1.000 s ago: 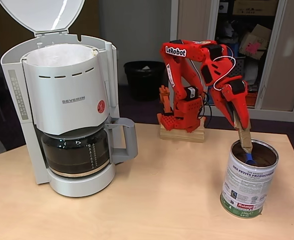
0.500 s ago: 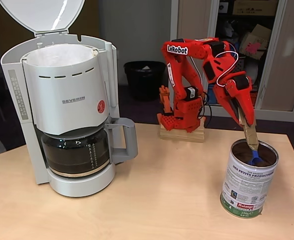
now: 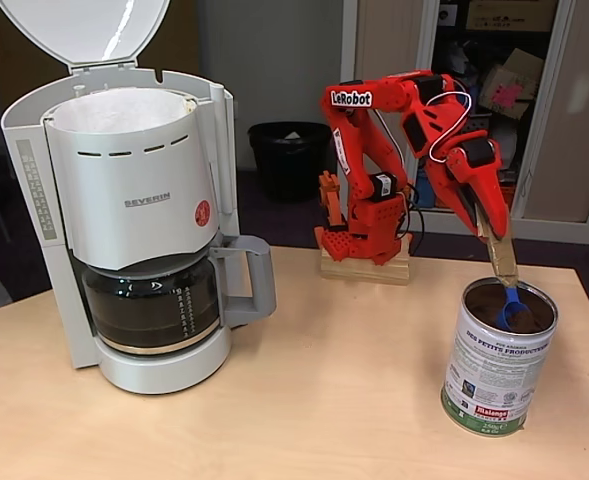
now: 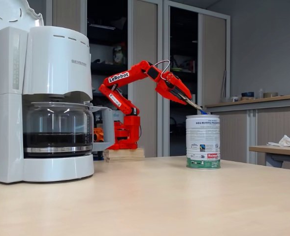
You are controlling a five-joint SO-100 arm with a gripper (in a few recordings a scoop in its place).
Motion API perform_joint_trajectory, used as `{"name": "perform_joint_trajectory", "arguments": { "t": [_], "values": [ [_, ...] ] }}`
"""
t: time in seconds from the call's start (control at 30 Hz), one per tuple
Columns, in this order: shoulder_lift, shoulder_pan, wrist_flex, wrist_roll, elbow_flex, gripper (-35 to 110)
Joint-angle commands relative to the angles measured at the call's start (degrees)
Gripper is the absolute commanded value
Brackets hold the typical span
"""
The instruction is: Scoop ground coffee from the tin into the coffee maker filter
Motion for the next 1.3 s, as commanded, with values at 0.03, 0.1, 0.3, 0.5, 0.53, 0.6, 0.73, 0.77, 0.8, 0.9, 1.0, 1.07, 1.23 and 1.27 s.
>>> {"name": "perform_joint_trajectory", "arguments": {
  "t": [0.03, 0.1, 0.3, 0.5, 0.53, 0.6, 0.73, 0.77, 0.8, 0.9, 1.0, 1.07, 1.23, 1.27],
  "values": [
    [3.6, -1.14, 1.76, -0.26, -1.14, 0],
    [4.57, -1.14, 2.37, -0.26, -1.14, 0],
    [9.14, -1.23, 4.57, 0.88, 0.35, 0],
    [16.08, -1.76, 4.39, 2.64, 3.25, 0],
    [17.31, -1.76, 3.16, 3.16, 3.78, 0],
    [18.98, -1.58, 0.97, 5.01, 4.57, 0],
    [19.86, -1.05, -2.55, 7.65, 5.19, 0],
    [19.95, -1.05, -3.08, 7.73, 5.45, 0],
    [20.13, -1.05, -3.69, 7.82, 5.8, 0],
    [20.65, -0.97, -5.36, 7.65, 7.12, 0],
    [21.45, -0.88, -7.12, 7.38, 8.44, 0],
    [21.97, -0.88, -7.73, 7.03, 8.88, 0],
    [23.29, -1.05, -7.56, 6.77, 8.88, 0],
    [23.64, -1.23, -7.38, 6.59, 8.88, 0]
  ]
}}
